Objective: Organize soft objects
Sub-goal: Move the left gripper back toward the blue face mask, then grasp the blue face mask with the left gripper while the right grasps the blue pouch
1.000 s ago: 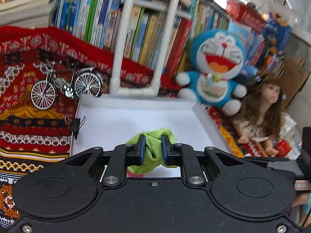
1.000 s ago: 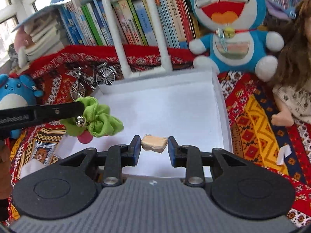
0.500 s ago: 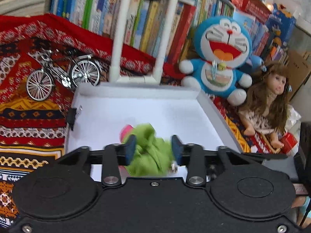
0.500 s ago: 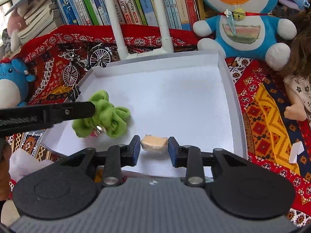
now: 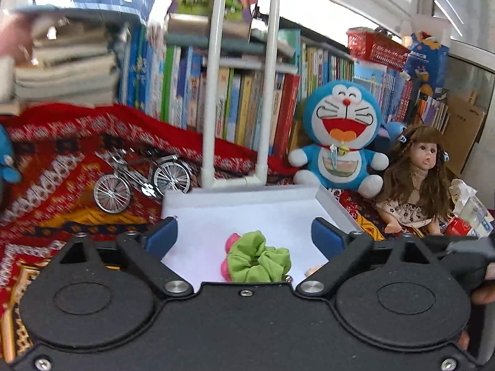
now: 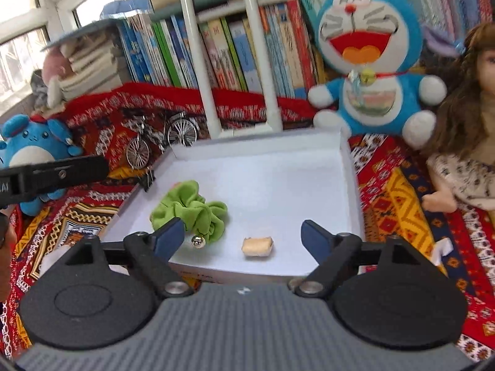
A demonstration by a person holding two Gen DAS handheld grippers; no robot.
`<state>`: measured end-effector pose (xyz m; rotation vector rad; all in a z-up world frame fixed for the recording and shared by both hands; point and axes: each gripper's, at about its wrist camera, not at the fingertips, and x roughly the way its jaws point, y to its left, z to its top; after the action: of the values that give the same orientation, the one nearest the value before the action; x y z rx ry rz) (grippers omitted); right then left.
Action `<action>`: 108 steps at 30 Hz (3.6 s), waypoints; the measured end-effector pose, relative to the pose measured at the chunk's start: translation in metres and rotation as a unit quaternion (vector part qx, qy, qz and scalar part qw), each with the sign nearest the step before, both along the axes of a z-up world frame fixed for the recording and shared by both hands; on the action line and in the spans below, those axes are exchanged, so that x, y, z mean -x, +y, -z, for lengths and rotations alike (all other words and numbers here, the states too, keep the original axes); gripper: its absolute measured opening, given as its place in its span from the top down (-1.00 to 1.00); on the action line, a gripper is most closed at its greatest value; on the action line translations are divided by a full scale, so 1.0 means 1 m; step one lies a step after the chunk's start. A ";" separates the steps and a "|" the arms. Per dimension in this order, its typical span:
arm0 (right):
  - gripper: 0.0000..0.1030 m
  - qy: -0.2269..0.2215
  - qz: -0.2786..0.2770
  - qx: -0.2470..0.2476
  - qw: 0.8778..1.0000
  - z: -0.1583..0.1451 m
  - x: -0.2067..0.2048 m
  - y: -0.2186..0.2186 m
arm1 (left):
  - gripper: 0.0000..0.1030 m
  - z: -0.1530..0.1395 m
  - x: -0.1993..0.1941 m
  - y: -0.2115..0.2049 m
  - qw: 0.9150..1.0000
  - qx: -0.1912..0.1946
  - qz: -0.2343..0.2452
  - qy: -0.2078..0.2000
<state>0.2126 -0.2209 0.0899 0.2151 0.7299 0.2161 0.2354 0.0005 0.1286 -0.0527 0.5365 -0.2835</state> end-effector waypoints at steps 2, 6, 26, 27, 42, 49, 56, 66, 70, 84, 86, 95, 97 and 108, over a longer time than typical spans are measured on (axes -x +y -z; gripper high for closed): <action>-1.00 -0.024 0.006 0.002 1.000 -0.009 0.014 -0.003 | -0.90 -0.003 0.016 0.004 1.000 -0.003 -0.002 -0.016; -1.00 -0.067 0.011 0.002 0.998 -0.023 0.042 -0.010 | -0.96 -0.006 0.047 0.012 0.999 -0.006 0.000 -0.041; -1.00 -0.160 0.070 0.033 0.984 0.010 0.149 -0.026 | -0.99 0.043 0.161 0.058 0.996 0.020 -0.068 -0.051; -1.00 -0.160 0.073 0.038 0.984 0.013 0.153 -0.026 | -0.99 0.047 0.166 0.059 0.996 0.018 -0.071 -0.052; -1.00 -0.145 0.125 0.096 0.977 0.050 0.194 -0.027 | -0.99 0.103 0.203 0.062 0.993 0.020 -0.115 -0.032; -1.00 -0.110 0.130 0.075 0.983 0.062 0.198 -0.033 | -0.99 0.123 0.203 0.063 0.992 0.007 -0.127 -0.008; -1.00 -0.104 0.124 0.078 0.984 0.067 0.200 -0.030 | -0.99 0.131 0.195 0.062 0.992 -0.014 -0.128 0.000; -1.00 -0.080 0.122 0.103 0.984 0.078 0.193 -0.024 | -0.99 0.132 0.188 0.061 0.992 -0.024 -0.125 0.006; -1.00 -0.069 0.110 0.122 0.984 0.078 0.188 -0.020 | -0.98 0.134 0.182 0.063 0.992 -0.017 -0.123 0.018; -1.00 -0.063 0.104 0.123 0.985 0.079 0.185 -0.019 | -0.83 0.138 0.179 0.068 0.993 -0.004 -0.116 0.018; -1.00 -0.064 0.104 0.123 0.985 0.079 0.184 -0.018 | -0.74 0.138 0.180 0.066 0.993 -0.006 -0.114 0.015; -1.00 -0.065 0.103 0.122 0.985 0.079 0.185 -0.019 | -0.53 0.131 0.187 0.065 0.994 -0.010 -0.111 0.009; -1.00 -0.063 0.101 0.118 0.986 0.077 0.185 -0.020 | -0.52 0.128 0.189 0.065 0.994 -0.014 -0.110 0.008; -0.21 -0.069 0.131 0.092 0.985 0.064 0.190 -0.038 | -0.51 0.099 0.195 0.072 0.993 0.003 -0.118 -0.017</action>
<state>0.0231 -0.2594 0.0261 0.1168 0.5723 -0.0865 0.0408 0.0723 0.0292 -0.1157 0.4898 -0.0542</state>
